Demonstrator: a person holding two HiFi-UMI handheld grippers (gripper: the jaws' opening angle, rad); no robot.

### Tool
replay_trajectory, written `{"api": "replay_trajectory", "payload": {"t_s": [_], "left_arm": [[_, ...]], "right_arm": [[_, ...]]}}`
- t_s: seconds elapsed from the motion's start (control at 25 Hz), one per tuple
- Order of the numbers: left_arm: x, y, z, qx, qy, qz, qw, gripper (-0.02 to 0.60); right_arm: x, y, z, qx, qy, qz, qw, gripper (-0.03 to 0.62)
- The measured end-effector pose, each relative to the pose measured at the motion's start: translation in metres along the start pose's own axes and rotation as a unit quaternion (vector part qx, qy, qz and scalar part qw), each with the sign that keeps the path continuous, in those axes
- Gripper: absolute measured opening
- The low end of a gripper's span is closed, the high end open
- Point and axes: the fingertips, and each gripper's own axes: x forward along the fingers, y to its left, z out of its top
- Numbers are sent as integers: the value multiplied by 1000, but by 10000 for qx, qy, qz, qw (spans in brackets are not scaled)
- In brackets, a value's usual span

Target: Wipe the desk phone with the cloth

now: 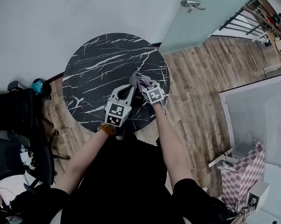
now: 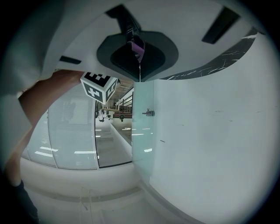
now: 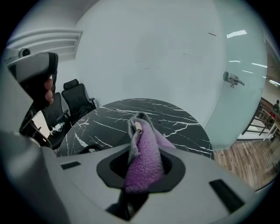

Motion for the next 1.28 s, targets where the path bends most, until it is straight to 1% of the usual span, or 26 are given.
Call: {"api": "replay_trajectory", "payload": {"t_s": [0.2,0.32,0.4,0.48,0.56,0.64,0.72,0.84,1.04,1.16,1.28], "left_arm": [[0,1,-3,46,63,-49,10000,20],[1,-5,-5,46,95,-87,9999,20],[3,-5,-5,55,109,-102,9999,20],[5,-5,-6,62,121,-104,9999,20],[6,-4,-7,50,125,-80,9999,20],[7,1,-6,13,124,4,9999,20],[7,9,-2,-5,88,99,9999,20],[7,18,4,25,-22,188,9998,20],[4,15,-6,60,139,211,9997,20],[4,14,-15,29,167,226,9996,20],[4,12,-17,28,186,216,9996,20]], "right_arm": [[13,6,-6,173,22,68,9998,75],[19,5,-18,453,55,234,9987,75],[20,4,-17,540,56,399,9977,75],[20,5,-16,450,149,576,9972,75],[21,8,-17,227,259,666,9972,75],[22,12,-20,-45,311,637,9975,75],[20,13,-19,-186,273,554,9979,75],[20,11,-20,-76,183,549,9983,74],[20,15,-24,68,126,646,9978,74],[23,19,-29,76,173,714,9973,74],[25,21,-31,141,100,724,9972,74]]}}
